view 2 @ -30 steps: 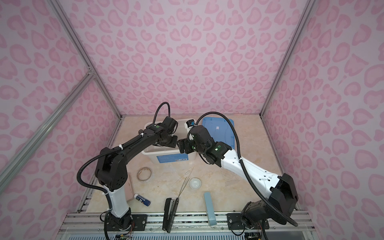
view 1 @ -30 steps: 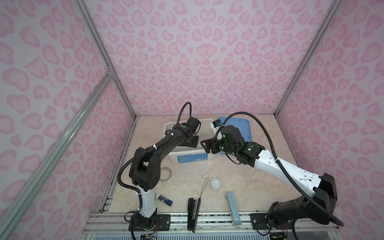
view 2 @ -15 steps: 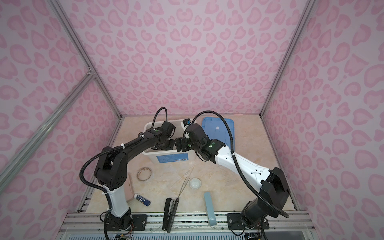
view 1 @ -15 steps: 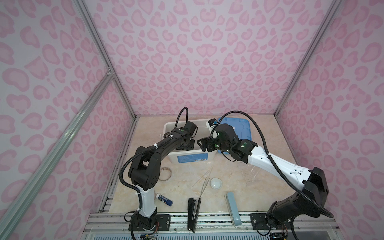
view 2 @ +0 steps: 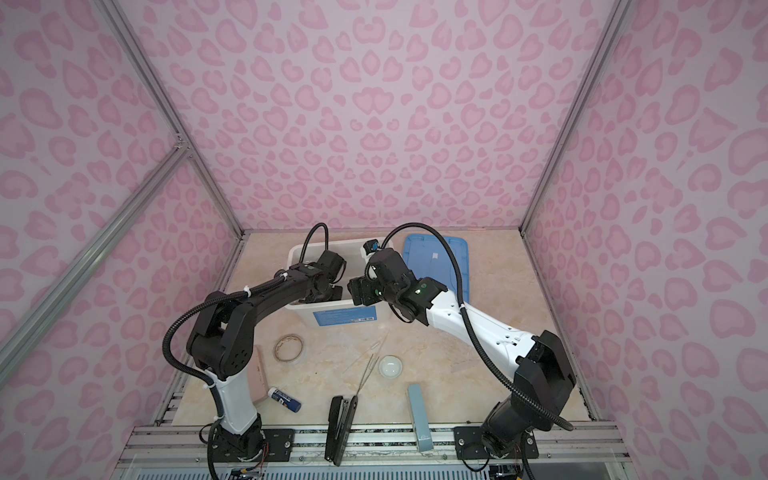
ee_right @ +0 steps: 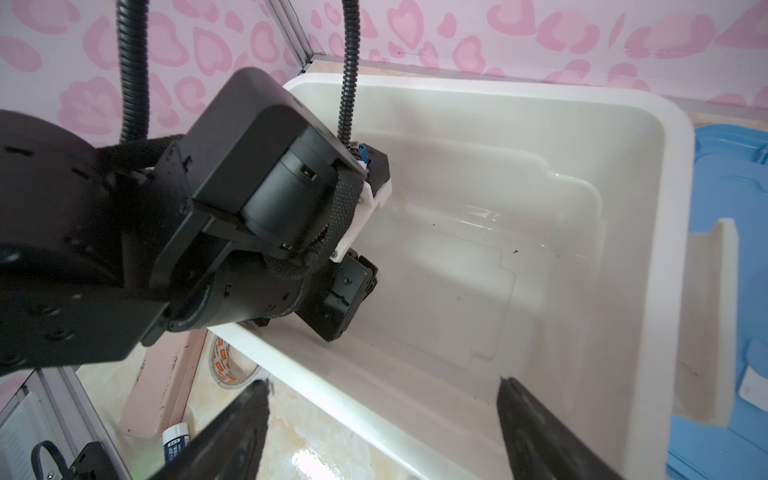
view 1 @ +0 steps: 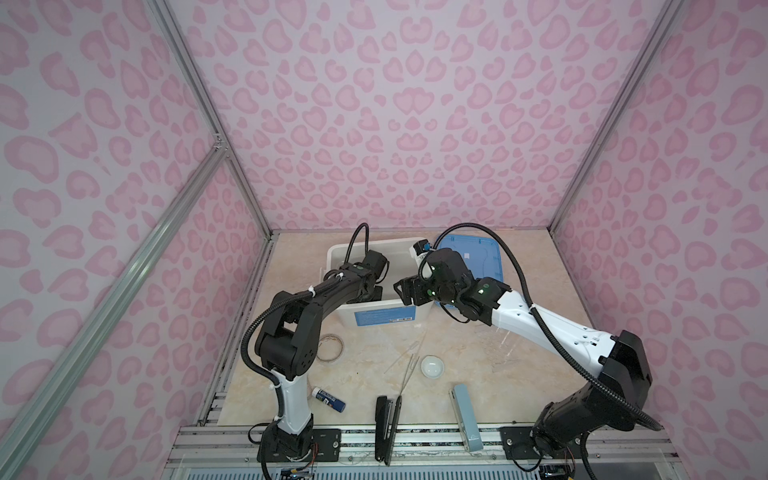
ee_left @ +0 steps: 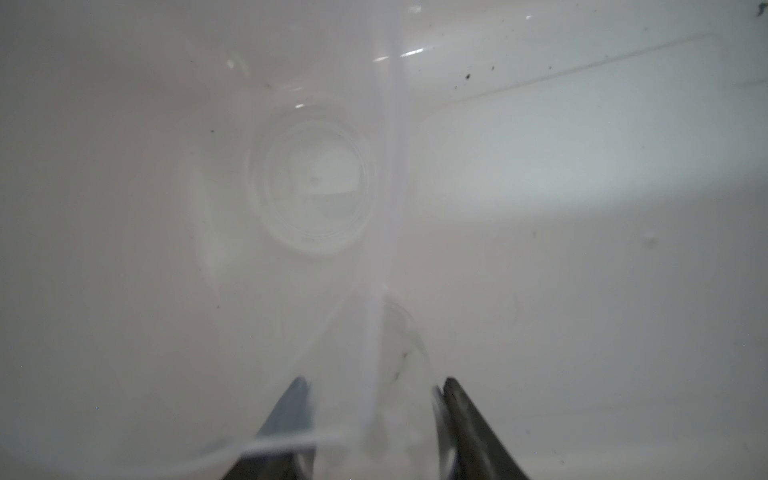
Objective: Organize the chemistry lab equipment
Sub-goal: 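Lower the jar into the bin, open left gripper while right hovers nearby, then move the left gripper back down to the white porcelain dish while the right withdraws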
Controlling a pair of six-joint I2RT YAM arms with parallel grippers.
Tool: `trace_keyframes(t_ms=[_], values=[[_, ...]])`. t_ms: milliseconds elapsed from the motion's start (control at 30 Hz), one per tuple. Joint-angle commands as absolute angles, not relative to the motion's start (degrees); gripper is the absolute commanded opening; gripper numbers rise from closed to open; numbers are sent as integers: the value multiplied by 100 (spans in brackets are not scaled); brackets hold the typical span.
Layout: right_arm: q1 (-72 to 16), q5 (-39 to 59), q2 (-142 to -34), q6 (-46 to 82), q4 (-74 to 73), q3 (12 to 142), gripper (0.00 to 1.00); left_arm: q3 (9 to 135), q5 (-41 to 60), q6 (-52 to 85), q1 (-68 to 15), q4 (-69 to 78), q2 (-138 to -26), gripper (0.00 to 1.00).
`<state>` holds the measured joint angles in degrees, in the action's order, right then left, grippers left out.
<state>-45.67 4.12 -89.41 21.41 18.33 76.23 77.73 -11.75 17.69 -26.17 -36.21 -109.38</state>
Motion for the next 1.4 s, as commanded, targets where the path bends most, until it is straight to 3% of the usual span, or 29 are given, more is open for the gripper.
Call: trace_keyframes(t_ms=[0, 433, 600, 933, 1167, 1267, 1367], values=[[-4587, 388, -8957, 2144, 1796, 7572, 87, 7576, -1297, 1811, -2581, -3452, -10927, 38], [-4606, 345, -8906, 2122, 1837, 7500, 87, 7281, -1032, 1893, -2552, -3128, -10893, 49], [-4605, 320, -8845, 2127, 1814, 7472, 87, 7347, -967, 1890, -2550, -3182, -10722, 65], [-4623, 317, -8828, 2137, 1831, 7537, 87, 7495, -1058, 1872, -2562, -3395, -10257, 71], [-4627, 205, -8691, 2090, 1925, 7620, 89, 7671, -983, 1846, -2559, -3533, -9719, 86], [-4631, 197, -8597, 2029, 1968, 7638, 90, 7911, -792, 1844, -2559, -3560, -9482, 98], [-4674, 251, -8480, 1896, 1950, 7611, 91, 8096, -521, 1862, -2566, -3645, -9341, 99]])
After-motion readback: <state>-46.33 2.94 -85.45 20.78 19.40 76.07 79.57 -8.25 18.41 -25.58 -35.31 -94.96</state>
